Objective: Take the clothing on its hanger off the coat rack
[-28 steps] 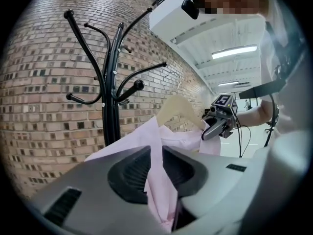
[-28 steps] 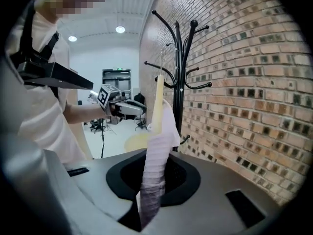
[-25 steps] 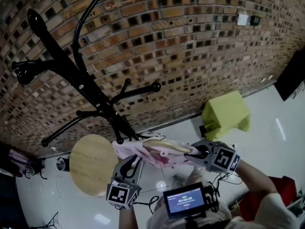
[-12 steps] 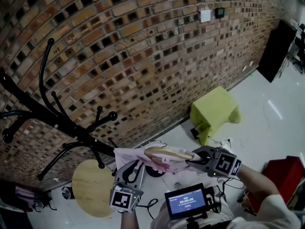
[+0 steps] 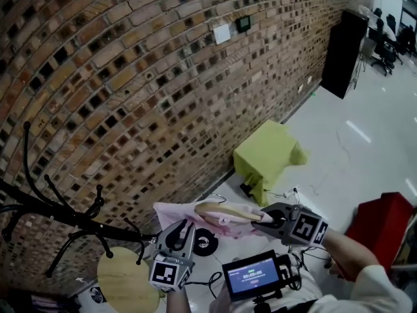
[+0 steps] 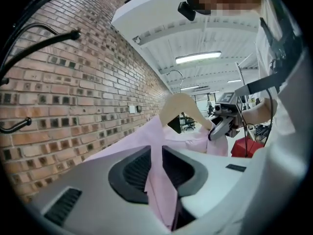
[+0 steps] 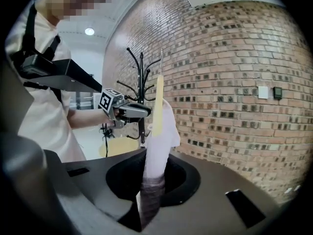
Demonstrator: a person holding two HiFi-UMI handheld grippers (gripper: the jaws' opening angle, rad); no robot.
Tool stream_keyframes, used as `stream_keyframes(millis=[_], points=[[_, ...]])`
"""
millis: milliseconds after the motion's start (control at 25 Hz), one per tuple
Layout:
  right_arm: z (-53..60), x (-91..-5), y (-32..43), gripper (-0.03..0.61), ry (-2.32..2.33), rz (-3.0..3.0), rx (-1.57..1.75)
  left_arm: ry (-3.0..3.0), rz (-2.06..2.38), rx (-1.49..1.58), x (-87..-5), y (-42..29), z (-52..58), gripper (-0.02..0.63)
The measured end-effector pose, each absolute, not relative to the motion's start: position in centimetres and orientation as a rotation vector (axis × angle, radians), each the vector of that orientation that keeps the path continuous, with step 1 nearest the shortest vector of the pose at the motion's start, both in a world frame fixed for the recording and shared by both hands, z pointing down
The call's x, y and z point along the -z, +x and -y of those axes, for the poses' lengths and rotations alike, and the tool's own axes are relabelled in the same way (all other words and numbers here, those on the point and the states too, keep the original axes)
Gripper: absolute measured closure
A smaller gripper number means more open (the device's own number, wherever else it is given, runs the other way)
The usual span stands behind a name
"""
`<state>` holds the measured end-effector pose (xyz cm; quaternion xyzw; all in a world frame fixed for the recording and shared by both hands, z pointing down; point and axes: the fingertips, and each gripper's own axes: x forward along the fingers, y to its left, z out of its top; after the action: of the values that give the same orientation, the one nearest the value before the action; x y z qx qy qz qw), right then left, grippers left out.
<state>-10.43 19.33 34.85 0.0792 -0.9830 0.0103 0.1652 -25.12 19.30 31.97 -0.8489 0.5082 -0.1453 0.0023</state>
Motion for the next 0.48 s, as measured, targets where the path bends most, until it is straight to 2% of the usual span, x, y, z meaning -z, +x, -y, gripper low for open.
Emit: stream_keyframes(millis=[480], points=[[-18.0,-34.3,11.7,0.546,0.566,2.708,-0.097,-2.789,-1.325,0.441,-31.1,-3.8,-14.7,0.54]])
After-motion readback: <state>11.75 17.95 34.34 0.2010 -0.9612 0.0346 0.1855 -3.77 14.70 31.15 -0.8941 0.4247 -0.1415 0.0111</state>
